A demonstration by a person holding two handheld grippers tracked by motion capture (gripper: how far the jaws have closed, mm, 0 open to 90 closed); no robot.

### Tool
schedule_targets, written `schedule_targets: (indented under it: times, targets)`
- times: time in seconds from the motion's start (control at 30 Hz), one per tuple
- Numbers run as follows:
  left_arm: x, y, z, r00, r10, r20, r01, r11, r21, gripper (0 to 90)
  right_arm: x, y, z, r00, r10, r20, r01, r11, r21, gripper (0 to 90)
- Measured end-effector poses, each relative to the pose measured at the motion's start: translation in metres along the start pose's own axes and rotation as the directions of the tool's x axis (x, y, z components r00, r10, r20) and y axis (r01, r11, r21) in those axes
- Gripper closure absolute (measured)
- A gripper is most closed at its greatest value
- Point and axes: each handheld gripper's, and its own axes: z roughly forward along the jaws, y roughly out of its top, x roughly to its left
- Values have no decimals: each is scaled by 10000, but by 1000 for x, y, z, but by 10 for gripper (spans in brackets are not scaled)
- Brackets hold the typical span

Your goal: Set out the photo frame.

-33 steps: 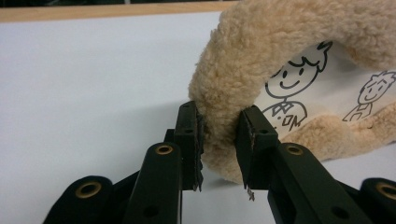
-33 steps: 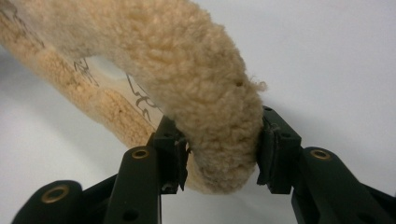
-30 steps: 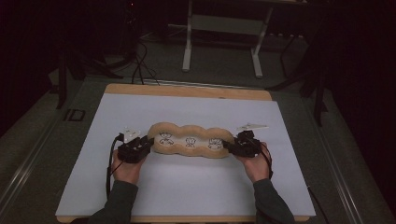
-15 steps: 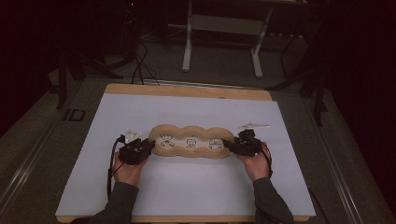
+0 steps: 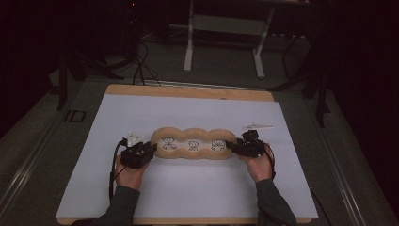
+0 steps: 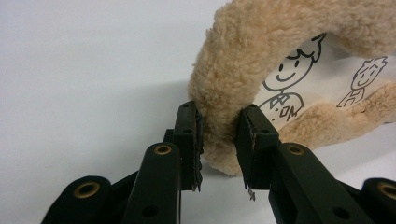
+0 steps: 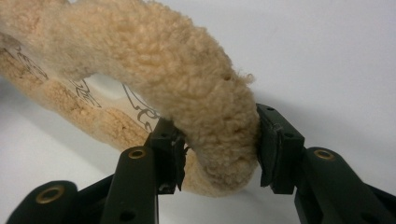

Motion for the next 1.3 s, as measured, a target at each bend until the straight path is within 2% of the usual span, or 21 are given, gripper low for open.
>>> schedule_targets:
  times: [0.33,0.37,0.43,0.7,0.77,0.93,1.03,1.17,1.3]
  targets:
    - [1,-1,-1,10000,-8,98,8,10000,-9,694,0,-4,1,9996,284,-86,-286,9994,-180,503]
    - [2,-1,-3,9999,40,94,-39,10000,-63,665,2,-6,3,9996,291,-64,-292,9993,-248,462]
    - [3,-1,-4,10000,36,90,-35,9999,-101,642,2,-7,3,9994,333,-74,-335,9989,-313,446]
    - [6,-1,-14,9999,117,-12,-118,9994,-312,595,3,-8,-4,9998,183,66,-181,9992,-356,390]
    - [10,-2,-19,10000,-13,1,13,9988,-482,593,3,-9,-7,9998,179,63,-176,9990,-407,380]
    - [19,-3,-27,9997,-248,-53,245,9984,-519,587,2,-13,-18,9998,117,163,-106,9979,-643,356]
    - [25,-4,-31,9996,-279,-66,276,9987,-434,574,1,-18,-22,9999,64,149,-54,9981,-614,342]
    - [27,-5,-35,9988,219,-436,-227,9996,-188,564,-3,-24,-25,9997,32,244,-18,9986,-534,337]
    - [25,-7,-38,9941,835,-697,-837,9965,4,553,-7,-30,-29,9993,-24,361,36,9994,-336,332]
